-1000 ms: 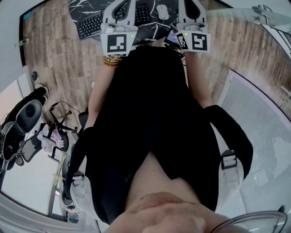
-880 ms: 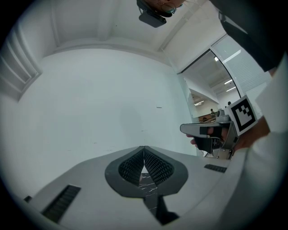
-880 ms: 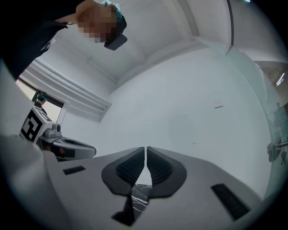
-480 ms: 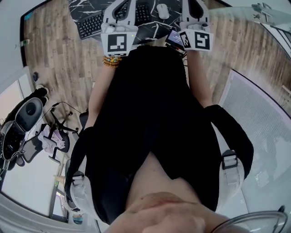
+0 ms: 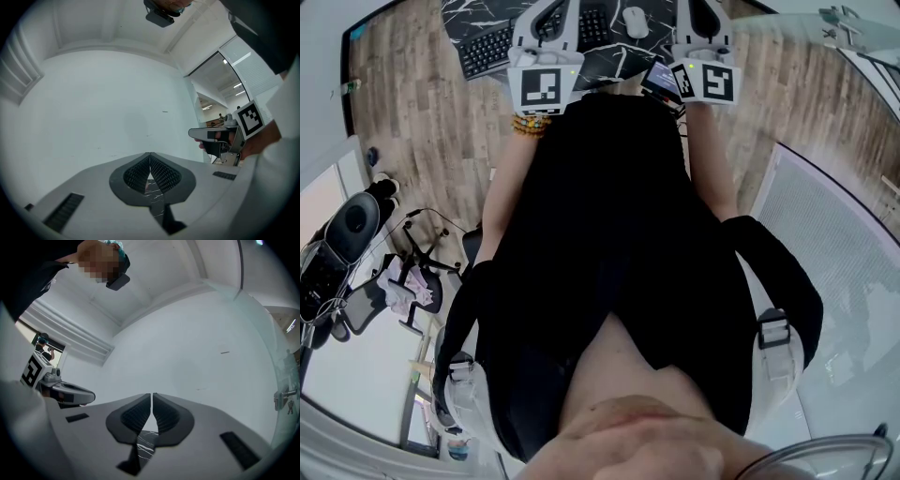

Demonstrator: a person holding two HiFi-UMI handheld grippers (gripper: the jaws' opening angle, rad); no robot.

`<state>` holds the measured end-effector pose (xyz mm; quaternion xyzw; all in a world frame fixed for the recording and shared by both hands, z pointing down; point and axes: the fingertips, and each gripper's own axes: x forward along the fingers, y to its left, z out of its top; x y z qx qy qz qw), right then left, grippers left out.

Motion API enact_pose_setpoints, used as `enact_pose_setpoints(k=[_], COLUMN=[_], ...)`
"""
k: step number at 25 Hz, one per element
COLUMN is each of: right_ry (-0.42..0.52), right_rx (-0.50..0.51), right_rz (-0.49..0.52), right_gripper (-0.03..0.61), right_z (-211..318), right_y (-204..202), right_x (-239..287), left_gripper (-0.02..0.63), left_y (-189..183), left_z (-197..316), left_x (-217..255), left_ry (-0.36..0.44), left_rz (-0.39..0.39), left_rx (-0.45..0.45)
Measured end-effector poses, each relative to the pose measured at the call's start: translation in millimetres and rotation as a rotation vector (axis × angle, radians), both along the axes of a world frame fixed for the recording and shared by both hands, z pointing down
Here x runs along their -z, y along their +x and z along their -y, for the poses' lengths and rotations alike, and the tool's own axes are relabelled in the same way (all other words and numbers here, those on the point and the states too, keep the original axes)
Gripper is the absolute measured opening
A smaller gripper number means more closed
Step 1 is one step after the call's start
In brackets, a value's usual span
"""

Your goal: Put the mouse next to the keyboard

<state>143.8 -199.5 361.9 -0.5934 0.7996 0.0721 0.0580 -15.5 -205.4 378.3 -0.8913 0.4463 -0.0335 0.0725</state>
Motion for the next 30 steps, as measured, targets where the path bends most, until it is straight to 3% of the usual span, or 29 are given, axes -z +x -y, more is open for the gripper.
enact_pose_setpoints(k=[30], right_ry=[-0.03], right_rx=[-0.02], right_rz=[-0.044], right_gripper=[0.038], right_z=[-5.4], right_y=[-4.6], right_x=[-7.0], left_gripper=[0.014], left_y=[-2.6], left_z=[12.6], left_x=[6.6], left_ry=[-0.005], left_rz=[-0.027], left_rx=[0.024])
